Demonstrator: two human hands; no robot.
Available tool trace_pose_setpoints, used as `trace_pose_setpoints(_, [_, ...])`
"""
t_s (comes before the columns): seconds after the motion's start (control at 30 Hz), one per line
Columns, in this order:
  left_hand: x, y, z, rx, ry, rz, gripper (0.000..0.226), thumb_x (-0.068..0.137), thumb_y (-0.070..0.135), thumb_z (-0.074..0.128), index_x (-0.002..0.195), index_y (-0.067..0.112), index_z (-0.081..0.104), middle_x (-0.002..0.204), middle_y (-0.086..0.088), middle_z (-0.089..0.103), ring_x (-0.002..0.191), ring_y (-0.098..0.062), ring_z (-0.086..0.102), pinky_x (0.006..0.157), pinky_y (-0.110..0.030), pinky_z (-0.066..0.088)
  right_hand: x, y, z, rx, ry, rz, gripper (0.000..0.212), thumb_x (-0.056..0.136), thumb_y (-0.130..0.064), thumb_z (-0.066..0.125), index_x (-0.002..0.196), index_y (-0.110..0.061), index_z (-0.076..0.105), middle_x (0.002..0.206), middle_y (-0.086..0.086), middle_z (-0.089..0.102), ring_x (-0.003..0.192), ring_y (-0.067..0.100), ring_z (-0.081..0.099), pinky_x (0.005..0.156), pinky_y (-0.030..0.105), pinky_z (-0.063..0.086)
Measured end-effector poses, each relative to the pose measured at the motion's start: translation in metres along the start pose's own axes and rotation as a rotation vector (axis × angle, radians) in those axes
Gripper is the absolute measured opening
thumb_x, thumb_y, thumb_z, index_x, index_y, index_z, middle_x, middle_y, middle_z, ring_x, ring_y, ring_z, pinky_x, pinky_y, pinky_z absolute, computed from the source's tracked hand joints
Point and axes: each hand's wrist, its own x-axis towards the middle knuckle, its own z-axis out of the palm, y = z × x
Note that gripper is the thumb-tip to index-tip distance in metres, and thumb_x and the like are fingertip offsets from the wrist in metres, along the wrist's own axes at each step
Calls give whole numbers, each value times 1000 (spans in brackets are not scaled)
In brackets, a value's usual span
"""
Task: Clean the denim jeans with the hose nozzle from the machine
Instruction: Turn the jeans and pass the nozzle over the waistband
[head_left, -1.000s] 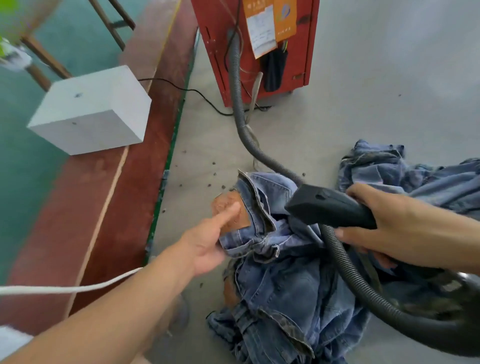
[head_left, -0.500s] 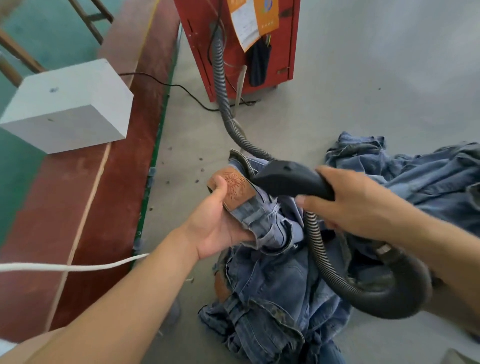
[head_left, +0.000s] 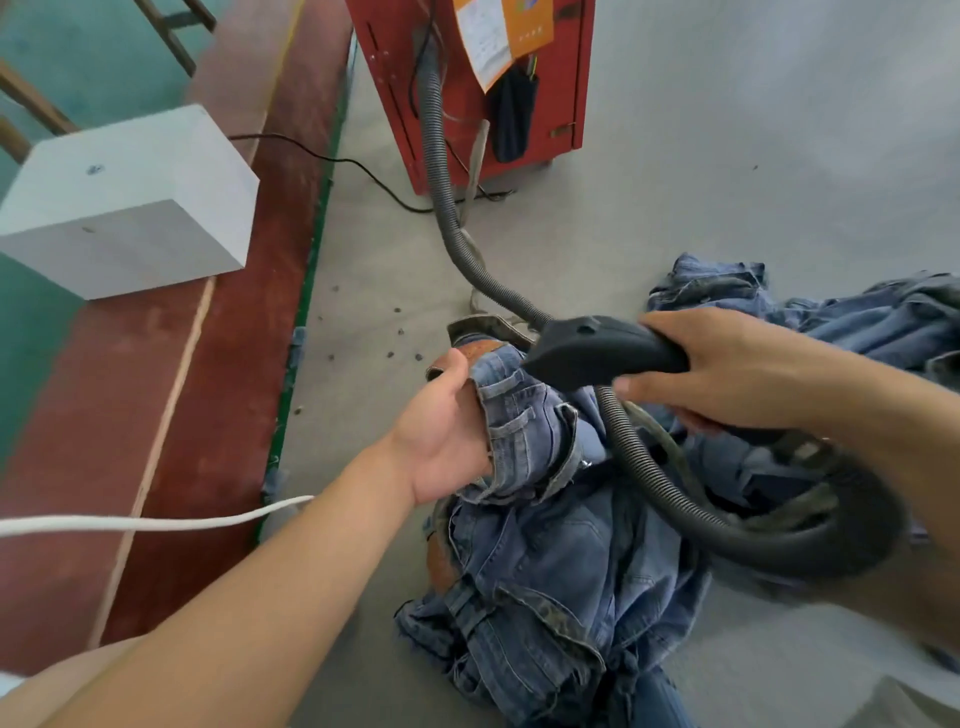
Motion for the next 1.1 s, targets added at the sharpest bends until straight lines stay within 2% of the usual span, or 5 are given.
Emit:
trace_pose_setpoints(0.4, [10,2,5,34,184,107,74,105,64,27,143,9,58,136,-17,66,129,-34,61,110,-48,47,8,-7,44,283,268,216,32,97,-47,64,89,-17,59,57,7,70,45,18,62,53,34,54])
trace_pose_setpoints(0.6, [11,-9,8,-16,103,-18,80,105,66,17,141,11,61,140,-19,63,133,-35,58,115,-52,40,-7,-17,43,160,-107,164,20,95,-48,68,92,-29,60,55,1,68,43,14,63,42,20,47])
trace_pose_setpoints(0.8, [14,-5,6,-103,102,40,79,106,63,16,132,7,65,139,-22,62,118,-37,68,98,-52,50,5,-20,49,238,262,205,27,98,-46,63,91,-21,56,56,4,66,42,14,60,49,33,54])
trace_pose_setpoints(0.97, [16,-4,2,-80,76,20,92,101,72,11,143,4,57,143,-23,59,130,-38,60,110,-50,44,-16,-18,54,-16,-59,114,25,93,-55,65,96,-32,57,71,-3,66,60,4,62,50,18,42])
trace_pose_setpoints(1.1, [15,-16,-11,-89,62,-7,84,103,69,18,143,7,60,145,-20,59,134,-37,57,112,-53,44,4,-18,65,185,224,126,27,97,-49,65,95,-24,56,64,-4,62,50,6,55,50,22,43])
